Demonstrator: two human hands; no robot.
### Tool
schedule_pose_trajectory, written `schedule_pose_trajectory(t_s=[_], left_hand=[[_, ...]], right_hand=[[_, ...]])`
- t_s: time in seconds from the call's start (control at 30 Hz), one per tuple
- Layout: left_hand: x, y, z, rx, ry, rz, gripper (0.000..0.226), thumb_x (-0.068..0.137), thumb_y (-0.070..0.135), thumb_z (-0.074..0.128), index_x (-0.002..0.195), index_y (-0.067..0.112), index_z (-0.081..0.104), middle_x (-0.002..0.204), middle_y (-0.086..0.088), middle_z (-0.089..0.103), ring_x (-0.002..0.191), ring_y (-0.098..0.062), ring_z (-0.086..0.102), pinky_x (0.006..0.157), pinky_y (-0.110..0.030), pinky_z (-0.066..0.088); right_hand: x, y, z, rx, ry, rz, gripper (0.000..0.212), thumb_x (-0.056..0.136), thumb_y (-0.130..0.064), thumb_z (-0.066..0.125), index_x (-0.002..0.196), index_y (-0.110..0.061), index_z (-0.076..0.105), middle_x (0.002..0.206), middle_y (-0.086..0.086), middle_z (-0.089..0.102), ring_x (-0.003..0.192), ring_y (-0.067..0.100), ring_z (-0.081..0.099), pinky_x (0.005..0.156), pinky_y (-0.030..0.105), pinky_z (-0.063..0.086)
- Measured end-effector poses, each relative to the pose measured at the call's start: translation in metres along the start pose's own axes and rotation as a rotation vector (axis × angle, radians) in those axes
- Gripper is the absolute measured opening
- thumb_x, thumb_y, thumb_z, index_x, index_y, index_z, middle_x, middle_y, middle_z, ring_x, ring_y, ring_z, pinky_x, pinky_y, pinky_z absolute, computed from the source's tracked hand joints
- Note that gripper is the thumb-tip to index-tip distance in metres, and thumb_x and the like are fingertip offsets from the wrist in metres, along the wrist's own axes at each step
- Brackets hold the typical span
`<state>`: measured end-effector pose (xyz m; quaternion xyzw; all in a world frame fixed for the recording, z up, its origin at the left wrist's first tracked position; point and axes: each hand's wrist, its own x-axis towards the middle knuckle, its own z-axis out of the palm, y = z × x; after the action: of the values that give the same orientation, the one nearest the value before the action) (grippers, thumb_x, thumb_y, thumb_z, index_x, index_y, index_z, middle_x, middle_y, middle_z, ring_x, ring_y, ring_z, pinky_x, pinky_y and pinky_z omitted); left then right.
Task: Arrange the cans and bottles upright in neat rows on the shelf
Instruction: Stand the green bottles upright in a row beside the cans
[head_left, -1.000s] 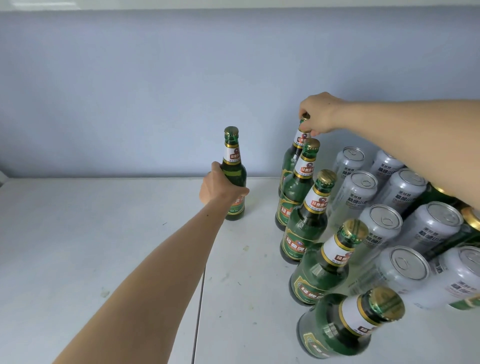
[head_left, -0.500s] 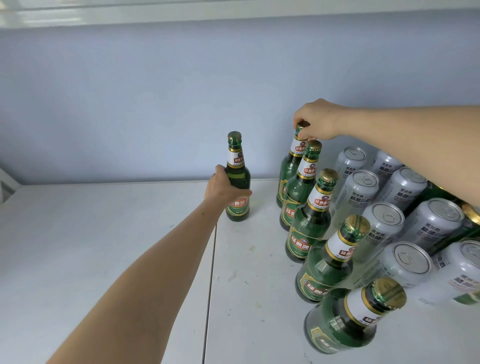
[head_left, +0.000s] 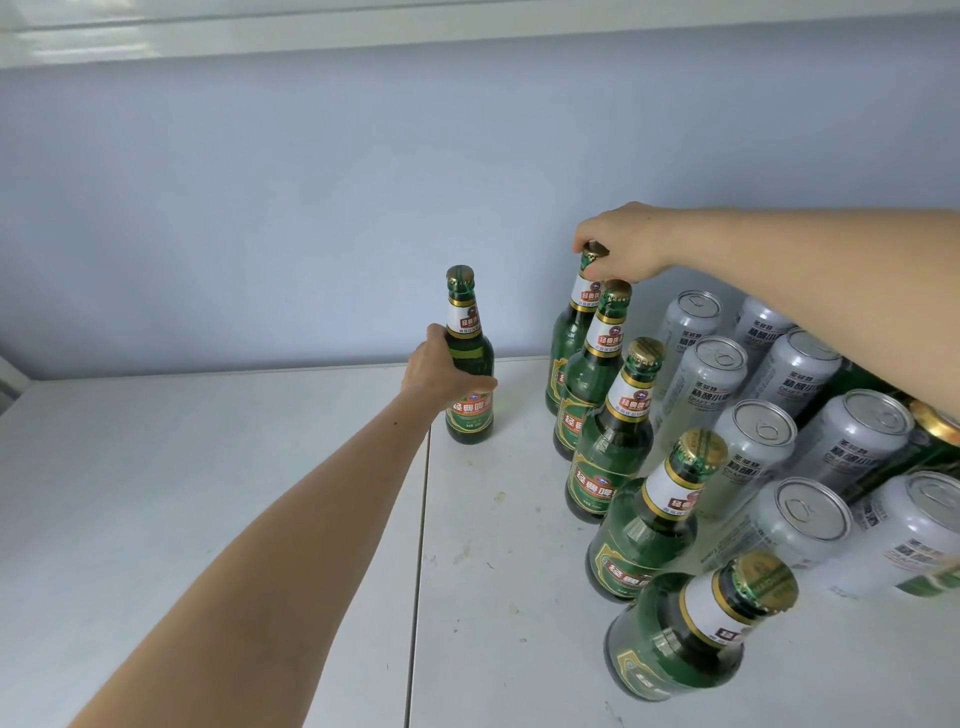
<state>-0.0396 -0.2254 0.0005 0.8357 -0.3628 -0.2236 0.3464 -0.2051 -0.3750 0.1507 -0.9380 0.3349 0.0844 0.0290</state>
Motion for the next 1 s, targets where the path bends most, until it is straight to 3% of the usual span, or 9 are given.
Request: schedule_pose_trajectory(t_s=[0.17,0.27,0.43,0.53,0.63,0.7,0.77,0.87,1.0], left_hand=[[-0.004,-0.003,0.005,-0.006,0.051,-0.035,0.072,0.063,0.028,0.085,0.116,0.012,0.039,0.114,-0.007,0.054,0.103,-0.026,0.056,0.081,-0.041,0.055],[-0.01,-0.007,0.01,0.02,0.025,-0.068,0.074,0.064,0.03,0.085,0.117,0.011,0.037,0.114,-0.006,0.053,0.103,-0.026,0.056,0.08,-0.04,0.054],[-0.02,-0.011,0.016,0.085,-0.013,-0.21,0.084,0.064,0.032,0.087,0.125,0.004,0.035,0.114,-0.008,0.054,0.103,-0.026,0.058,0.075,-0.035,0.051],[-0.03,-0.014,0.018,0.153,-0.079,-0.267,0.086,0.063,0.034,0.086,0.126,0.003,0.036,0.106,-0.007,0.056,0.097,-0.024,0.058,0.072,-0.032,0.05],[-0.047,-0.015,0.03,0.307,-0.227,-0.18,0.073,0.071,0.036,0.082,0.126,0.005,0.045,0.109,-0.009,0.059,0.104,-0.026,0.06,0.078,-0.032,0.052],[-0.059,-0.013,0.046,0.358,-0.317,-0.036,0.074,0.078,0.035,0.078,0.136,0.005,0.044,0.126,-0.011,0.057,0.115,-0.028,0.056,0.091,-0.033,0.049],[-0.072,-0.008,0.061,0.356,-0.367,0.133,0.071,0.083,0.031,0.075,0.14,0.008,0.04,0.134,-0.011,0.054,0.117,-0.028,0.056,0.094,-0.035,0.049],[-0.085,0.002,0.078,0.374,-0.443,0.341,0.07,0.085,0.023,0.073,0.143,0.013,0.036,0.137,-0.009,0.053,0.116,-0.028,0.057,0.095,-0.039,0.049],[-0.092,0.007,0.093,0.354,-0.459,0.411,0.075,0.083,0.025,0.075,0.143,0.013,0.032,0.135,-0.008,0.056,0.116,-0.027,0.057,0.095,-0.039,0.048]], right_hand=[[-0.016,0.006,-0.002,0.016,0.111,0.031,0.048,0.093,-0.034,0.057,0.137,-0.015,0.046,0.13,0.012,0.048,0.119,0.031,0.046,0.087,0.039,0.042],[-0.032,0.011,-0.003,0.02,0.202,0.063,0.041,0.095,-0.033,0.054,0.133,-0.017,0.049,0.132,0.007,0.049,0.122,0.029,0.045,0.091,0.041,0.042],[-0.068,0.012,-0.011,0.053,0.329,0.082,0.026,0.094,-0.033,0.055,0.112,-0.017,0.062,0.117,0.003,0.061,0.112,0.027,0.053,0.084,0.037,0.044],[-0.085,0.007,-0.013,0.048,0.257,0.085,0.027,0.091,-0.044,0.056,0.099,-0.019,0.065,0.106,0.001,0.065,0.104,0.027,0.057,0.079,0.036,0.046],[-0.098,0.001,-0.008,0.025,0.092,0.091,0.044,0.087,-0.059,0.053,0.1,-0.019,0.066,0.099,0.004,0.07,0.1,0.027,0.063,0.074,0.034,0.047],[-0.105,-0.005,-0.003,0.06,-0.025,0.092,0.05,0.086,-0.064,0.052,0.099,-0.017,0.066,0.079,0.005,0.072,0.081,0.024,0.069,0.066,0.028,0.051],[-0.11,-0.013,0.004,0.101,-0.094,0.08,0.054,0.087,-0.064,0.052,0.096,-0.013,0.066,0.067,0.004,0.071,0.064,0.022,0.07,0.06,0.027,0.054],[-0.113,-0.022,0.015,0.131,-0.135,0.028,0.047,0.088,-0.055,0.058,0.093,-0.009,0.067,0.069,0.003,0.073,0.061,0.017,0.072,0.058,0.028,0.058],[-0.115,-0.024,0.025,0.102,-0.106,-0.007,0.032,0.09,-0.034,0.056,0.087,-0.004,0.067,0.069,0.008,0.072,0.058,0.021,0.068,0.068,0.033,0.06]])
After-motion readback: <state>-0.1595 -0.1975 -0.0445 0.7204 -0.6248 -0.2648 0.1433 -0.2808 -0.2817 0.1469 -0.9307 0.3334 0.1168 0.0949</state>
